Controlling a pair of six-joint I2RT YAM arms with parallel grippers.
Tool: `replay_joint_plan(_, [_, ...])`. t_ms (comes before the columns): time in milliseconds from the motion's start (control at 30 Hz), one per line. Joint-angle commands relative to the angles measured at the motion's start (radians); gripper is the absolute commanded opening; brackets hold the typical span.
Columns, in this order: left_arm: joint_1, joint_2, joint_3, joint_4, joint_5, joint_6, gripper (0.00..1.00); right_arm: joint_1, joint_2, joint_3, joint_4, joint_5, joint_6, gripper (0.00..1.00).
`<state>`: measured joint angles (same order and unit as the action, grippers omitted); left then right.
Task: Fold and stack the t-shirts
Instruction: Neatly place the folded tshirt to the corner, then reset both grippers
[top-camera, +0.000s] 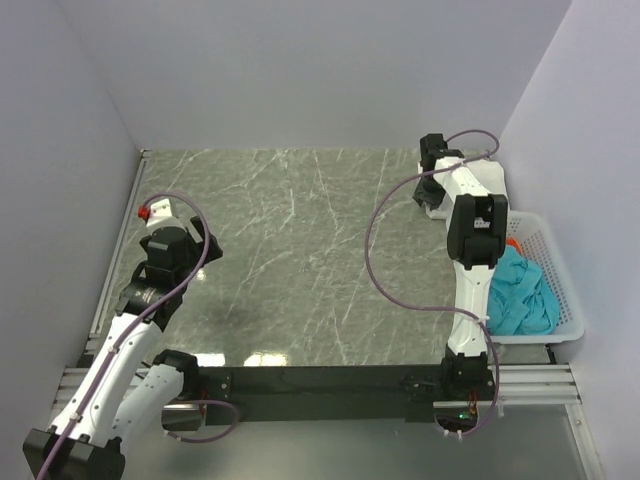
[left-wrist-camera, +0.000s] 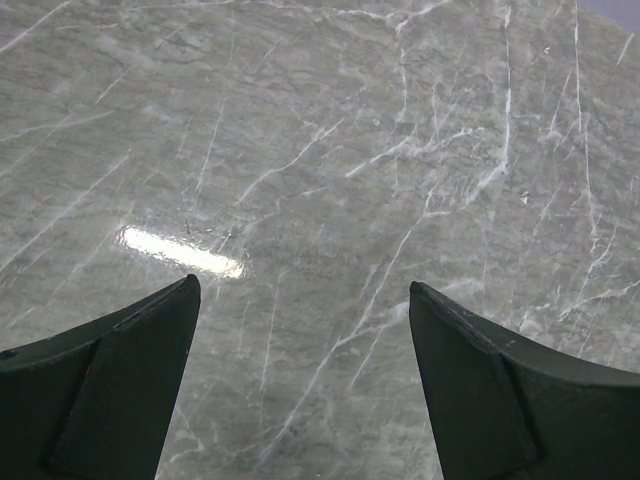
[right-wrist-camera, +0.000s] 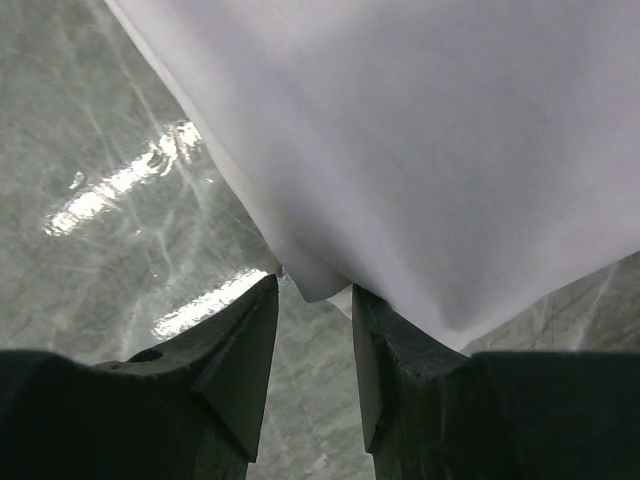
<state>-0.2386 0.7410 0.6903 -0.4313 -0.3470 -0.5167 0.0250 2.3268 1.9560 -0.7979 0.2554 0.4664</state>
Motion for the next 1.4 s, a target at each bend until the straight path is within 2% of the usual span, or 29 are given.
replay_joint_plan(0, [0.004,-0.018,-0.005,0.017,-0.007,-0.006,0.91,-0.014,-0.055,-0.016,-0.001,0.048,0.020,0.43])
replay_joint_plan(233, [0.004,-0.049,-0.008,0.022,-0.009,-0.008,0.91,0.012,-0.251,-0.130,0.049,-0.151,-0.028,0.44])
replay_joint_plan(567, [0.004,-0.147,-0.003,0.028,0.016,-0.005,0.94,0.024,-0.789,-0.434,0.078,-0.243,-0.023,0.49])
replay_joint_plan(700, [0.004,-0.192,0.079,-0.061,0.003,-0.019,0.95,0.024,-1.082,-0.525,0.049,-0.206,-0.023,0.51])
replay_joint_plan(767, [0.004,-0.209,0.106,-0.102,-0.004,-0.028,0.99,0.024,-1.179,-0.577,0.036,-0.177,-0.032,0.52])
replay_joint_plan(867, [0.004,-0.256,0.146,-0.168,-0.020,-0.042,0.99,0.021,-1.396,-0.637,-0.007,-0.121,-0.051,0.56])
replay_joint_plan(933, [0.004,-0.288,0.169,-0.216,-0.040,-0.048,0.99,0.021,-1.483,-0.695,-0.014,-0.098,-0.063,0.59])
replay_joint_plan(1033, [0.004,-0.337,0.189,-0.270,-0.101,-0.094,1.00,0.023,-1.665,-0.800,0.023,-0.090,-0.072,0.68])
replay_joint_plan(1067, [0.004,-0.356,0.193,-0.277,-0.110,-0.098,1.00,0.023,-1.757,-0.830,0.035,-0.085,-0.071,0.75])
replay_joint_plan(1167, [0.004,-0.434,0.196,-0.285,-0.139,-0.121,0.99,0.044,-1.859,-0.916,0.045,-0.035,-0.060,0.78])
replay_joint_plan(1367, [0.004,-0.586,0.163,-0.270,-0.150,-0.135,0.99,0.073,-1.902,-1.023,0.098,-0.005,-0.080,0.79])
